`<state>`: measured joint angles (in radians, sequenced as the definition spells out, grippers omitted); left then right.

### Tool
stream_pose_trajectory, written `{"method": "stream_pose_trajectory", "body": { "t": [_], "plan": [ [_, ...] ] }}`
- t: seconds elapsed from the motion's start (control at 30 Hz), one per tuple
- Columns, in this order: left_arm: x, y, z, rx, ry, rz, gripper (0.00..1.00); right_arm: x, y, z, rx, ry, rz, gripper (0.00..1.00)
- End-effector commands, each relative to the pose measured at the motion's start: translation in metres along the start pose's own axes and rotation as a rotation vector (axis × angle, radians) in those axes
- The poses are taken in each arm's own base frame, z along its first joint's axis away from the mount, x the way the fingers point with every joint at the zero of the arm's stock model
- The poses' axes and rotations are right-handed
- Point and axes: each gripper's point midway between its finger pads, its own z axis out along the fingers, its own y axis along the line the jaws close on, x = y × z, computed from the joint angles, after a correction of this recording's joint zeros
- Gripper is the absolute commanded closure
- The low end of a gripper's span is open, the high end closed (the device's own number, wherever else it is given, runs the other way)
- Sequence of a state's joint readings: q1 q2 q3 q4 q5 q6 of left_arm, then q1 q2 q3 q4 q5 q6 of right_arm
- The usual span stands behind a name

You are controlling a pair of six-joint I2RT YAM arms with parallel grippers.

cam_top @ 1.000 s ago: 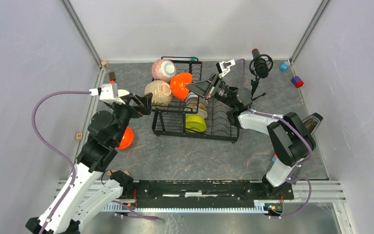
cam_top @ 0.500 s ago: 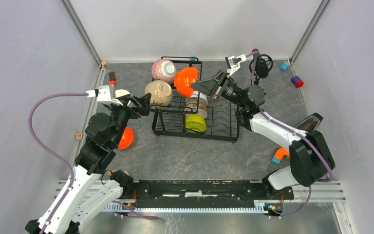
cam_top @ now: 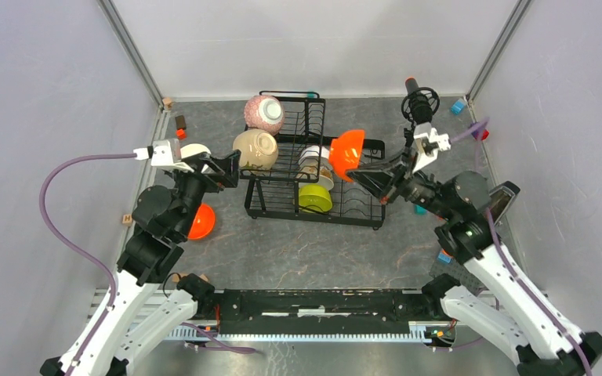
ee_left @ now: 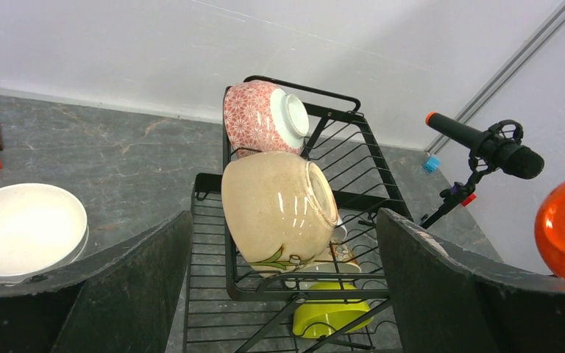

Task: Unload the bowls from the dish rack
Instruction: Pick up the bowl from the dish rack, then place the bowl at the center of the board.

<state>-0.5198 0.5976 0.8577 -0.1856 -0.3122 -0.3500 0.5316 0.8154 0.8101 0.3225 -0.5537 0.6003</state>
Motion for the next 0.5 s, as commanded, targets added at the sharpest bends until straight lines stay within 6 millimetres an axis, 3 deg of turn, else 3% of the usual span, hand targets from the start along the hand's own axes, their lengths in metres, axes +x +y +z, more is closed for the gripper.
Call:
{"method": "stream_pose_trajectory", "body": {
  "t": [0.0, 0.13, 0.47],
  "plan": [
    [-0.018, -0.008, -0.007, 0.041, -0.051, 0.016, 0.0, 0.017, -0.015, -0.035, 0.145, 0.098, -0.172, 1.0],
    [-0.014, -0.005, -0.005, 0.03, -0.042, 0.022, 0.0, 0.029, -0.012, -0.057, 0.176, 0.137, -0.2, 1.0],
    [-0.002, -0.006, 0.004, 0.023, -0.002, 0.028, 0.0, 0.055, -0.033, -0.094, 0.318, 0.202, -0.26, 1.0]
  ]
}}
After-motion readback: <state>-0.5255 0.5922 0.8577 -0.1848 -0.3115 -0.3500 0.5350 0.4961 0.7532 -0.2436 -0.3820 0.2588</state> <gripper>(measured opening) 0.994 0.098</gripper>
